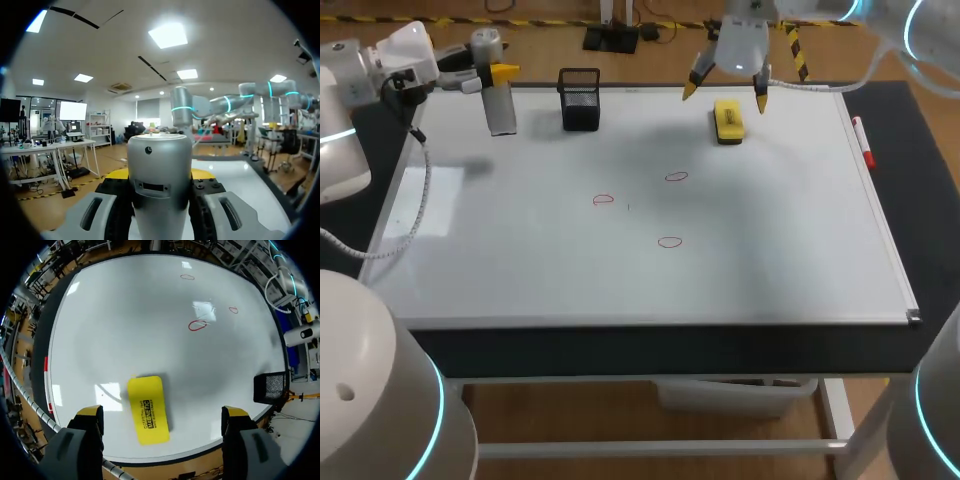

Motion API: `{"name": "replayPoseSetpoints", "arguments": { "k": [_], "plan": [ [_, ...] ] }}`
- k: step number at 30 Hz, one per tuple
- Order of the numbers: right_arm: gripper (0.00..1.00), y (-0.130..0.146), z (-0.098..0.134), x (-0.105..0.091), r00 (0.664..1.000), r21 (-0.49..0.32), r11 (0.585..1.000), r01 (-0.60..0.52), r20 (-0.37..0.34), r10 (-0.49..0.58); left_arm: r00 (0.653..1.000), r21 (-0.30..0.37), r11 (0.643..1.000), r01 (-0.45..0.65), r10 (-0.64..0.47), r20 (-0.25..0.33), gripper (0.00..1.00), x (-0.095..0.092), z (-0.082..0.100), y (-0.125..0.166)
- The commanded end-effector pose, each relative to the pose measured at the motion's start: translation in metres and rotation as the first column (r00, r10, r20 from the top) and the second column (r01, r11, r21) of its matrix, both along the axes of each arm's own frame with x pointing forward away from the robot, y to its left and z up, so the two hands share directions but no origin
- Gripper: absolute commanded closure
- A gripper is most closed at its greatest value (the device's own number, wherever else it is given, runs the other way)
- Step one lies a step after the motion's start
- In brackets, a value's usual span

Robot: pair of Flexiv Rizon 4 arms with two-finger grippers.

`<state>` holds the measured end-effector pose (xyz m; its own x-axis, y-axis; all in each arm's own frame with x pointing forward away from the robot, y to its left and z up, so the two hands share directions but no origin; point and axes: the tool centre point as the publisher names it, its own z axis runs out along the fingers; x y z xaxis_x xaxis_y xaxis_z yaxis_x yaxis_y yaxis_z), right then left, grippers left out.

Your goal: Pick up the inspection probe, press it on each red-marked spot on the whiteboard one by one, put down the probe, pick up the eraser, and wipe off all the red marks.

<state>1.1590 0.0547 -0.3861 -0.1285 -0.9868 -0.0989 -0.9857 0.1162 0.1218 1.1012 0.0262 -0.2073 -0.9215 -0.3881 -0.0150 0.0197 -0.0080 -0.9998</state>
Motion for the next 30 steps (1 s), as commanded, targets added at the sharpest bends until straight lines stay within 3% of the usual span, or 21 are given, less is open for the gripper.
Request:
{"name": "replayPoseSetpoints", "arguments": {
  "k": [1, 10, 30],
  "plan": [
    [0.0, 0.001, 0.004, -0.008, 0.999, -0.04, 0.999, -0.013, 0.044, 0.014, 1.0, -0.001, 1.0, -0.004, 0.004, 0.003, 1.0, 0.0, 0.0, -0.001],
    [0.0, -0.005, -0.005, -0.006, 0.997, -0.031, 0.999, -0.04, 0.063, 0.042, 1.0, -0.001, 1.0, -0.004, 0.004, 0.003, 1.0, 0.0, 0.0, -0.001],
    [0.0, -0.014, -0.027, 0.007, 0.996, -0.083, 0.993, -0.079, 0.027, 0.082, 1.0, -0.001, 1.0, -0.004, 0.004, 0.003, 1.0, 0.0, 0.0, -0.001]
  ]
}}
